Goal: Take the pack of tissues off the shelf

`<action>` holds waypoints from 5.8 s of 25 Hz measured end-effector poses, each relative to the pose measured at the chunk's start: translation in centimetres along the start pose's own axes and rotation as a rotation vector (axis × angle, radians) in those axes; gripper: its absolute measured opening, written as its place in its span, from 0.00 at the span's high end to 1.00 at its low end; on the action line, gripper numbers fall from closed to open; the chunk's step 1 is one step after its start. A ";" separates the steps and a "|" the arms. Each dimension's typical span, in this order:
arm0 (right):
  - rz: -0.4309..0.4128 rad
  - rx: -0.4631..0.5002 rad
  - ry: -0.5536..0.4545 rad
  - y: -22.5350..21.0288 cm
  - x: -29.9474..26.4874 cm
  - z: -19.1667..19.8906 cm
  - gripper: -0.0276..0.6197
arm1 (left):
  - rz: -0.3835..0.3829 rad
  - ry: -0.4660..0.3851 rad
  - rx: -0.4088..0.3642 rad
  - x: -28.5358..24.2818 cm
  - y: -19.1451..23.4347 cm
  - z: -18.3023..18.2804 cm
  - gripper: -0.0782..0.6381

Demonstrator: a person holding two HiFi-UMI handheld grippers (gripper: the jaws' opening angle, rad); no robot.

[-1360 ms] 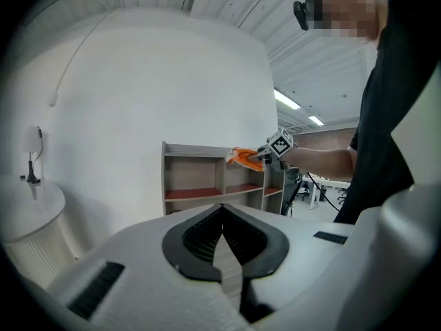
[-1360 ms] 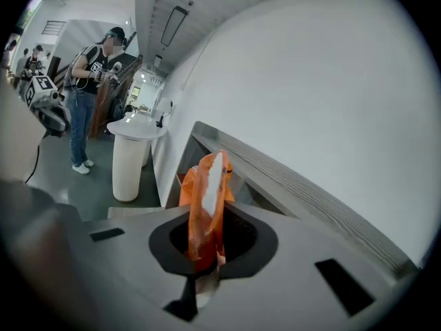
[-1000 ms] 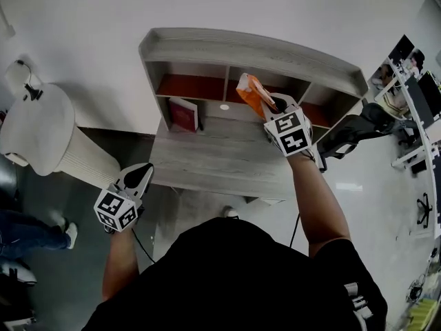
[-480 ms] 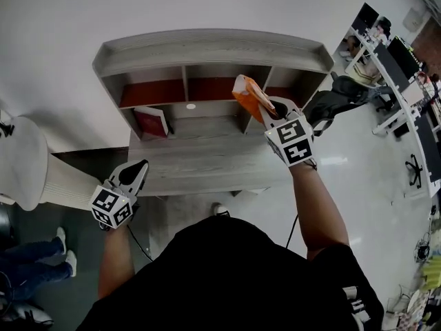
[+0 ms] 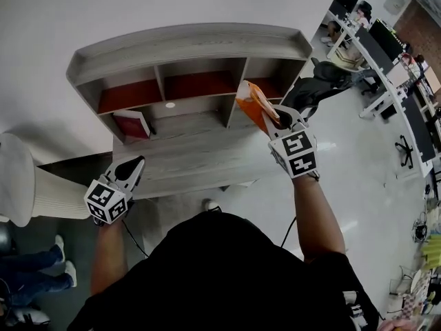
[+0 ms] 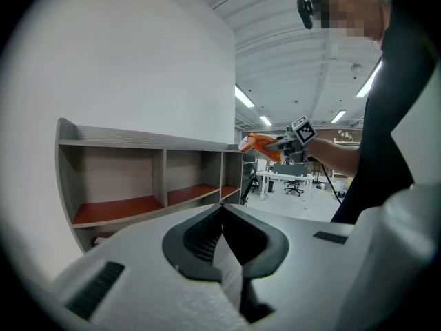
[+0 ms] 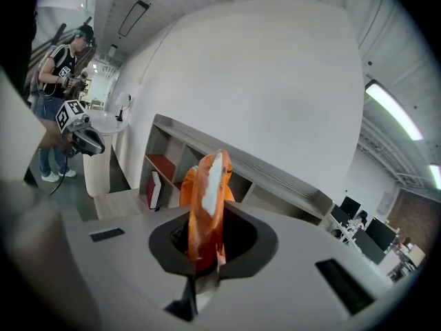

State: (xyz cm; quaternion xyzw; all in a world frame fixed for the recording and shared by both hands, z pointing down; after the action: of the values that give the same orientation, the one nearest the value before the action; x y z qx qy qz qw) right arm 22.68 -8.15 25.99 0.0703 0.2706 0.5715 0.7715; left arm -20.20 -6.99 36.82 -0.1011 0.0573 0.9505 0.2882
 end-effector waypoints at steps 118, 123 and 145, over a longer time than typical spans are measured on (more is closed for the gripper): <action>-0.435 -0.121 0.489 15.0 -27.7 38.2 0.93 | 0.049 0.220 0.360 -17.9 4.4 19.1 0.87; -0.446 -0.111 0.495 15.5 -27.6 38.8 0.93 | 0.033 0.231 0.370 -17.5 4.4 19.7 0.87; -0.490 -0.049 0.509 16.2 -28.0 39.2 0.74 | 0.021 0.240 0.372 -17.2 2.8 20.4 0.87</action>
State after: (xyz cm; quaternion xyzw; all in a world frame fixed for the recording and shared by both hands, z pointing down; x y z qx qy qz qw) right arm 22.95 -20.55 75.21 -0.1601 0.4493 0.3748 0.7950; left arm -11.05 -15.13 60.68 -0.1579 0.2668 0.9076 0.2830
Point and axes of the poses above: the fingertips, and each gripper's own axes: x backward along the fingers, y to its left, z out of its underside, the point moved 10 cm from there along x, backward along the fingers, and after that the axes turned 4 degrees about z, right-handed, at the moved point
